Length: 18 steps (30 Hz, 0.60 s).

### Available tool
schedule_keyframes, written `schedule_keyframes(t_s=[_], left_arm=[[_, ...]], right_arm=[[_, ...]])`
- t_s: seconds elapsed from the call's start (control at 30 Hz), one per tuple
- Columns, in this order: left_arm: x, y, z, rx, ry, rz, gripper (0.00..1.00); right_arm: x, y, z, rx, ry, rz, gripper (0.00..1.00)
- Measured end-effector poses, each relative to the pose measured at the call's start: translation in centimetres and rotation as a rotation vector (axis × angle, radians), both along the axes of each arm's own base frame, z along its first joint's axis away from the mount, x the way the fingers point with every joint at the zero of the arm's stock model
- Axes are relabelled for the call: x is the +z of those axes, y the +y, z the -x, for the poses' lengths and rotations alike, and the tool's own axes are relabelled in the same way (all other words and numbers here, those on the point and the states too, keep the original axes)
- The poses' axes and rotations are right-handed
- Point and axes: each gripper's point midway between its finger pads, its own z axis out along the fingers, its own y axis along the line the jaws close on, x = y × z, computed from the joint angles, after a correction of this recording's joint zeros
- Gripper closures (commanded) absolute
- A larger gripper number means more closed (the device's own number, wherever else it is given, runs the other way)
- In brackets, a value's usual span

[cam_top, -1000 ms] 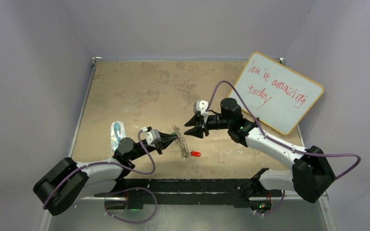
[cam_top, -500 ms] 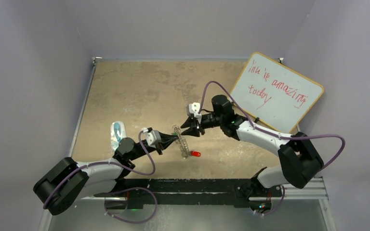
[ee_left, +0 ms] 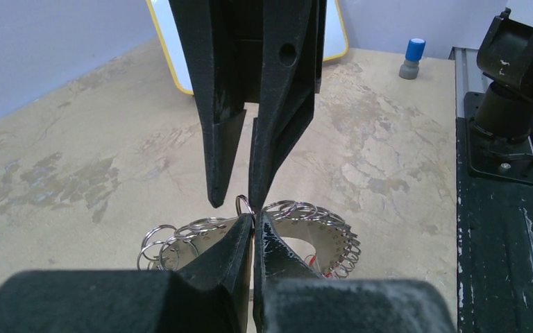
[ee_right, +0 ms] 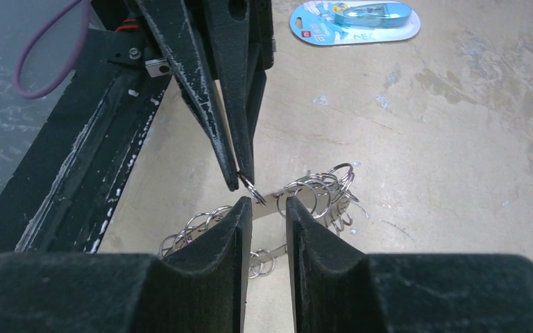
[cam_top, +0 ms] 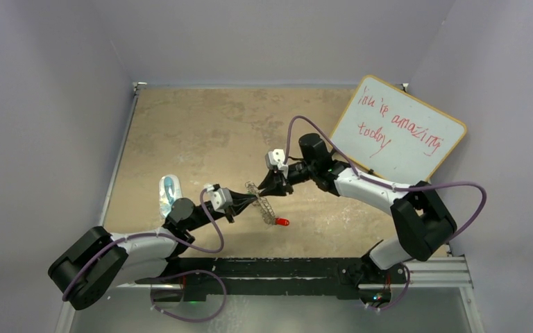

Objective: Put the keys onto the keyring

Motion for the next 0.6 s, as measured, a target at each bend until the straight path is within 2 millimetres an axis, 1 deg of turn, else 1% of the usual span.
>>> schedule_keyframes(t_s=[0.1,0.17,0.2,0.3,0.33,0.57,0.6], left_arm=[[0.10,-0.02,-0.05,0.001,-0.006,0.000,1.00],[0.12,-0.02,-0.06,0.001,-0.007,0.000,1.00],[0.12,-0.02,-0.06,0.001,-0.007,0.000,1.00],[0.18,-0.05,-0.07,0.000,-0.008,0.001,1.00],[0.19,-0.07,-0.04,-0.002,-0.008,0.001,1.00],[0.14,-0.05,-0.20,0.005,-0.004,-0.002,1.00],[0.10,-0.05,-0.23,0.006,-0.002,-0.004,0.97]], right_arm=[[-0.04,-0.07,0.38,0.022,-0.001,-0.003,0.73],[0.02,-0.09,0.66,0.038,-0.001,-0.009,0.76],[0.05,-0.10,0.74,0.045,-0.002,-0.012,0.80],[0.11,-0.09,1.02,0.065,0.001,-0.018,0.96],[0.09,-0.07,1.00,0.066,0.001,-0.018,1.00],[0.04,-0.11,0.90,0.064,0.016,-0.015,1.00],[0.04,-0.10,0.87,0.061,0.020,-0.014,1.00]])
